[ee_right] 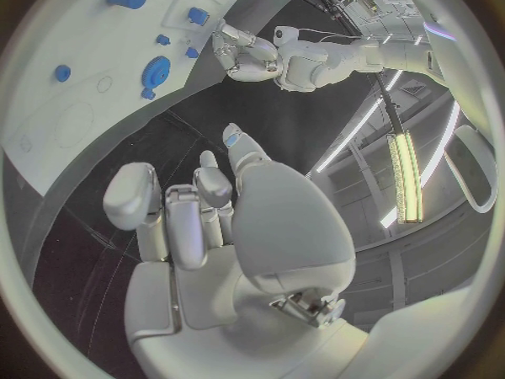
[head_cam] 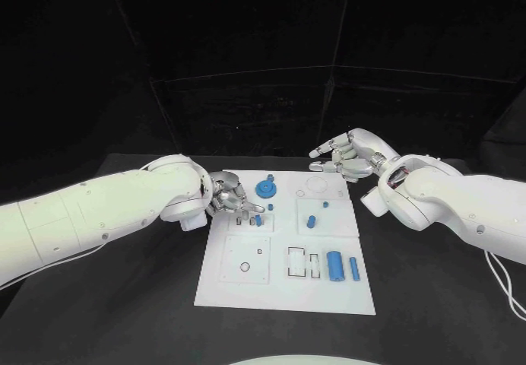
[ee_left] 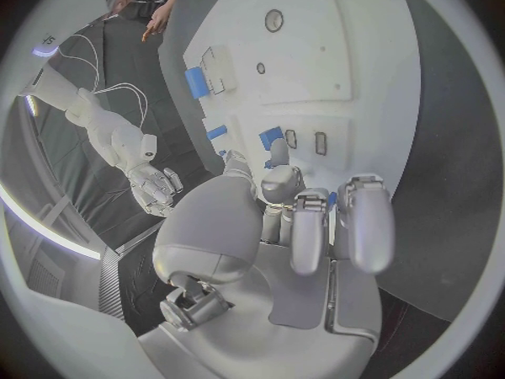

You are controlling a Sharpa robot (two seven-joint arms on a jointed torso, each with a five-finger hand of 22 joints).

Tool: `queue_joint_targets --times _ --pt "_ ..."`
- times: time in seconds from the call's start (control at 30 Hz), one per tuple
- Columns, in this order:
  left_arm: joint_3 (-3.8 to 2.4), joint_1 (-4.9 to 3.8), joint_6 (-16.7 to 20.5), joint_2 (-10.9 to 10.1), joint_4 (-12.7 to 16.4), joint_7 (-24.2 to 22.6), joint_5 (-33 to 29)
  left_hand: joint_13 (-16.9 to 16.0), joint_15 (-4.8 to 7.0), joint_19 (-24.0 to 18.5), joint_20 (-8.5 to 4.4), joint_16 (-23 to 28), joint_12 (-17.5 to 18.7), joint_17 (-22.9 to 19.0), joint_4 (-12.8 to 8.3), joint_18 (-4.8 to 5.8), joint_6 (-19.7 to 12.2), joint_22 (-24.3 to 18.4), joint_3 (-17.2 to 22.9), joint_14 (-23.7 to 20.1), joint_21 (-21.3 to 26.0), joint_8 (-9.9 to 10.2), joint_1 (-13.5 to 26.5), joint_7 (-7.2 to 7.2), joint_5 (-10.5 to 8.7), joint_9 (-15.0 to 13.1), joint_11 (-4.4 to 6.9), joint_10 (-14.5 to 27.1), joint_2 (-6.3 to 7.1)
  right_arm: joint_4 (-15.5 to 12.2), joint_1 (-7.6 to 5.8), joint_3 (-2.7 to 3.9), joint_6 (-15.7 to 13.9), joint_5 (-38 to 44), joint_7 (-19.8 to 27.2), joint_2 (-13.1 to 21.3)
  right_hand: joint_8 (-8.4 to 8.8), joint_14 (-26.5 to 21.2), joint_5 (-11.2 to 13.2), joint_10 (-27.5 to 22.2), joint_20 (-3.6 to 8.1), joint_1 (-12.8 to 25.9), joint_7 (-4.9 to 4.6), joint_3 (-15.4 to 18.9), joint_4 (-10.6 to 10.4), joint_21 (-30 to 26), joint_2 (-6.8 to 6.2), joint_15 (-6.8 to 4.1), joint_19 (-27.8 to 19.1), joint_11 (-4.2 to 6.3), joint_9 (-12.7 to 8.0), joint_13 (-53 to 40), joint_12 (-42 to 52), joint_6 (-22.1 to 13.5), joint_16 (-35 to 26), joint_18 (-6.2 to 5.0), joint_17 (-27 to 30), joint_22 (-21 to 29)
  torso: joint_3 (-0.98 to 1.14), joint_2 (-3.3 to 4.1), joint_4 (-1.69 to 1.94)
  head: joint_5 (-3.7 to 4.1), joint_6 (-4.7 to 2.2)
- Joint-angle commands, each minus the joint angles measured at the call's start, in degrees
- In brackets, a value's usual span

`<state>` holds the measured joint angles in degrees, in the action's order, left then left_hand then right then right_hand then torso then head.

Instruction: Assemble the parts on the task board

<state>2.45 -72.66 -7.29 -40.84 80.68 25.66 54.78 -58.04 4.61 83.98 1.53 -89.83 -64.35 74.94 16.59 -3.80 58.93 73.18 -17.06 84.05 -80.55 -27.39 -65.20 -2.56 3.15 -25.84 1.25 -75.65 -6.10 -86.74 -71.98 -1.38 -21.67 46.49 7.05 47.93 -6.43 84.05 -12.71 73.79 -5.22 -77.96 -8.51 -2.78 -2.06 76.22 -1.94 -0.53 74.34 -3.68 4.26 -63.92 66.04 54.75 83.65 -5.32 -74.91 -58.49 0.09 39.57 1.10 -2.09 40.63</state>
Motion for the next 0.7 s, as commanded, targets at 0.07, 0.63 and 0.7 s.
queue_joint_targets --times 0.07,0.63,0.7 --pt "0.32 -0.48 -1.2 1.2 -1.3 3.3 3.4 -0.2 0.51 1.2 -0.51 -0.2 -0.5 15.1 0.0 0.7 -0.7 0.5 -0.9 6.0 -0.5 -0.9 1.3 0.03 -0.41 -1.1 0.37 0.0 -0.17 0.1 -0.13 0.04 1.0 -0.5 -1.4 -0.2 -0.34 2.6 -0.6 0.1 -0.09 0.2 -0.03 0.2 0.1 -0.4 0.46 -0.37 -0.4 0.27 -0.1 0.1 -0.2 0.3 -0.4 -0.89 -0.1 0.2 -0.06 0.04 -0.07 0.14 -0.03" --pt "2.03 -1.68 -3.3 4.4 -4.1 3.8 3.9 -0.6 0.59 1.2 -0.59 -0.2 -0.9 15.1 -0.5 0.8 -1.9 1.1 -1.1 6.0 -0.9 -2.2 0.5 0.11 -0.38 -3.1 0.4 0.0 -0.94 0.8 -0.13 0.02 0.8 0.3 -2.0 -1.0 -0.5 2.7 -1.6 0.2 -0.01 0.2 0.02 0.2 0.2 -0.6 0.5 -0.44 -0.3 0.35 -0.1 0.3 -0.3 0.4 -0.5 -0.9 -0.1 0.3 -0.13 0.12 -0.01 0.33 0.5" --pt "2.18 -1.76 -3.5 4.7 -4.3 3.9 4.0 -0.6 0.58 1.2 -0.58 -0.2 -0.9 15.1 -0.5 0.81 -2.0 1.1 -1.1 6.0 -0.9 -2.3 0.4 0.1 -0.38 -3.2 0.4 0.0 -0.99 0.9 -0.13 0.02 0.8 0.4 -2.0 -1.1 -0.5 2.7 -1.7 0.2 0.0 0.2 0.02 0.2 0.2 -0.6 0.49 -0.45 -0.3 0.35 -0.1 0.3 -0.3 0.4 -0.5 -0.91 -0.1 0.3 -0.12 0.12 0.04 0.37 0.61"
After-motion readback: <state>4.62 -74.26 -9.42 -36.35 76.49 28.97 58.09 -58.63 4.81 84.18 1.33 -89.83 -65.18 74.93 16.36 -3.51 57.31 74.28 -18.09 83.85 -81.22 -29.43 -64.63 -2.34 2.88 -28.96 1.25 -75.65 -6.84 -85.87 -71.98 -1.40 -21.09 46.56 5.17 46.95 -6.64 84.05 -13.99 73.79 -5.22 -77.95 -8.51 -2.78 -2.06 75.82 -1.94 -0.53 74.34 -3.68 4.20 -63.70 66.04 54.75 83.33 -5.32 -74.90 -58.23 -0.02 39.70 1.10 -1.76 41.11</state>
